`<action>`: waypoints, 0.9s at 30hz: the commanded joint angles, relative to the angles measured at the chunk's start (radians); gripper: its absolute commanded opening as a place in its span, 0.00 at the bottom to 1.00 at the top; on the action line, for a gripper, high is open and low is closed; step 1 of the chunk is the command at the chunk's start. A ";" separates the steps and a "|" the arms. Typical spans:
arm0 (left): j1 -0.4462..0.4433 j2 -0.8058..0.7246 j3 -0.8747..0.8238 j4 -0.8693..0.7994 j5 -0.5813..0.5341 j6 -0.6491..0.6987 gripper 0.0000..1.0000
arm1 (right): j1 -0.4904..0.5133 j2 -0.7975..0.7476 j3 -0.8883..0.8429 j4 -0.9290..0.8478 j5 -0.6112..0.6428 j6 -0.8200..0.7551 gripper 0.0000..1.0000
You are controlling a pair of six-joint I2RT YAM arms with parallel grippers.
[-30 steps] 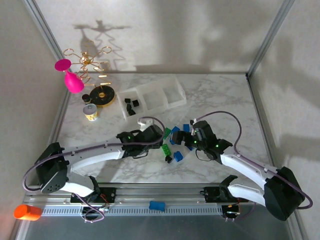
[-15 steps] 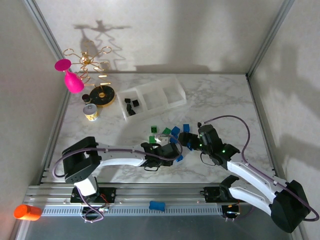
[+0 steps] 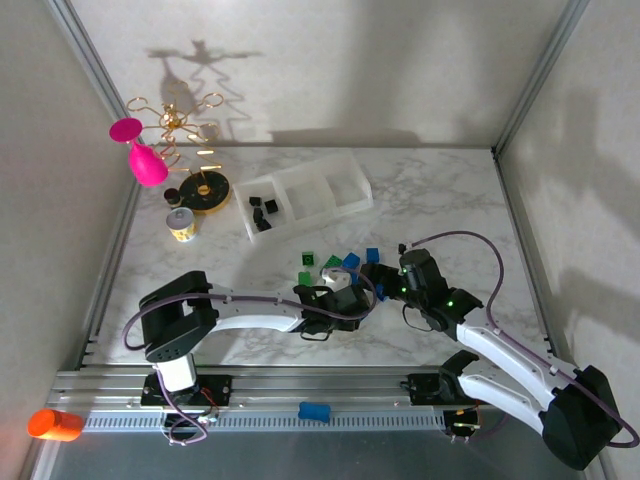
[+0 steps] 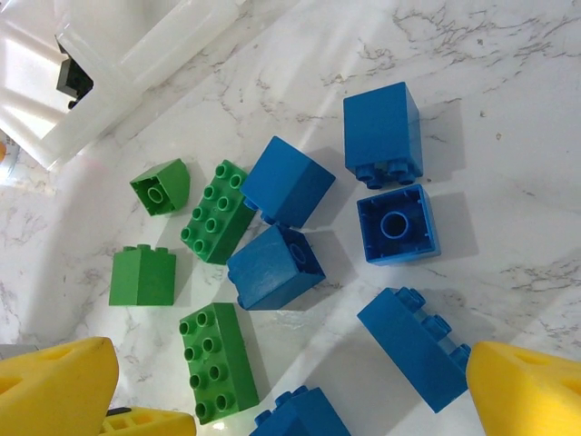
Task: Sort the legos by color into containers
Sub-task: Pick up the lego from the middle-left of the table.
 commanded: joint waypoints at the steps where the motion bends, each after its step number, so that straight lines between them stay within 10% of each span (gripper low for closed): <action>1: -0.019 -0.027 0.007 -0.065 -0.011 0.009 0.61 | -0.008 -0.007 -0.013 -0.017 0.018 0.004 0.99; 27: -0.052 0.026 0.053 0.047 0.057 0.212 0.59 | -0.026 -0.040 -0.012 -0.074 0.061 0.028 0.99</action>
